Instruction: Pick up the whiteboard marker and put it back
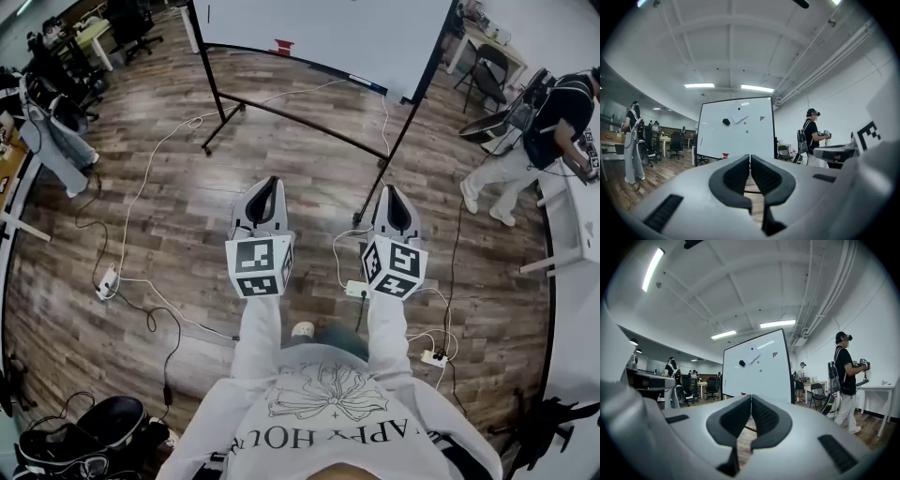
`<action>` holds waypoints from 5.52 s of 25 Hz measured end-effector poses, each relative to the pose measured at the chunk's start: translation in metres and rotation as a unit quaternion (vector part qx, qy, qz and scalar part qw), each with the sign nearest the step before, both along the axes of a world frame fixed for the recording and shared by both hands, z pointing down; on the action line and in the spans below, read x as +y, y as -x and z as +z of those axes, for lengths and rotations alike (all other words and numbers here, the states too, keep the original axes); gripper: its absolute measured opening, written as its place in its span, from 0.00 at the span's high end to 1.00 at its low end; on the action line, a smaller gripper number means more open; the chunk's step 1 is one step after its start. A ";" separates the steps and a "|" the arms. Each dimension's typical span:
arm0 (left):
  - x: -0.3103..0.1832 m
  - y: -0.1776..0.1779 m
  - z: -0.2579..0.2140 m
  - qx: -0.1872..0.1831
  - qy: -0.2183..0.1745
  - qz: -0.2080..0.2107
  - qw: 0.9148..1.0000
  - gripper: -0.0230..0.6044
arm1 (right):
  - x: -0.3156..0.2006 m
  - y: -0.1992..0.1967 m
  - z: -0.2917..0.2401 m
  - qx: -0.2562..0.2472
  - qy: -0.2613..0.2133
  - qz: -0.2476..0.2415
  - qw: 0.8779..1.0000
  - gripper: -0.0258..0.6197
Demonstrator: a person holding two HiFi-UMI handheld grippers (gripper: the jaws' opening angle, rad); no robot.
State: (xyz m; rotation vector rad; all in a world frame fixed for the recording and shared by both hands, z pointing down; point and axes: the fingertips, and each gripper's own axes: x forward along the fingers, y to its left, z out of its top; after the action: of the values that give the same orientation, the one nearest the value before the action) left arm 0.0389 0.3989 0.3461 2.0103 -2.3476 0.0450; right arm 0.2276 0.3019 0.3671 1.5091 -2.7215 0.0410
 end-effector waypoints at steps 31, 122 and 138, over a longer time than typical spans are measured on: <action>-0.309 0.105 0.012 -0.012 0.019 -0.032 0.999 0.95 | -0.331 0.098 0.014 0.007 0.007 -0.030 1.000 0.90; -0.699 0.352 0.137 0.035 0.143 0.005 0.989 0.95 | -0.720 0.302 0.274 0.570 0.108 -0.148 0.801 0.86; -0.733 0.272 0.098 0.022 0.102 0.094 0.990 0.95 | -0.714 0.246 0.098 0.183 0.042 0.026 0.982 0.86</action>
State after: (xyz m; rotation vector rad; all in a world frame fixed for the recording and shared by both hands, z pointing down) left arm -0.2333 -0.3343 0.4444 2.0988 -2.0279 0.2338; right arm -0.0182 -0.4125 0.4655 1.4045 -2.3620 -0.1094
